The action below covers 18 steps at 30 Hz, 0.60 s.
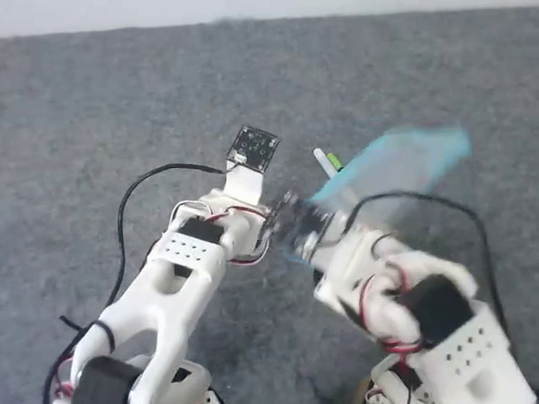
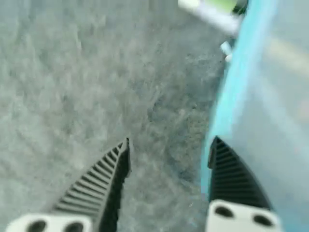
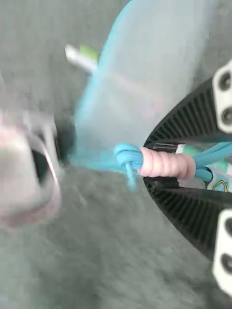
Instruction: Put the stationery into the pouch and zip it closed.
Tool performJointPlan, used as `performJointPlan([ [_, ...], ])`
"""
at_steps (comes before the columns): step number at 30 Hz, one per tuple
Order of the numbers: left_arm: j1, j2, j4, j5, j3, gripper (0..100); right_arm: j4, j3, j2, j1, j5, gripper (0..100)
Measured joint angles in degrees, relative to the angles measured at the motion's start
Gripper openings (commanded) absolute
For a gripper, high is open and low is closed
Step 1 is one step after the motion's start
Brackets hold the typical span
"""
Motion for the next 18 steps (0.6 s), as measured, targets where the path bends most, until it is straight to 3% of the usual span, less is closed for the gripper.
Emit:
performJointPlan([
  [12, -0.18, 0.62, -0.53, 1.93, 0.09, 25, 0.88, -41.85, 45.71, -0.35, -3.69, 0.6],
  [18, -2.29, 0.62, -0.53, 4.57, 0.44, 25, 4.22, -47.12, 55.38, -4.40, -4.13, 0.6],
])
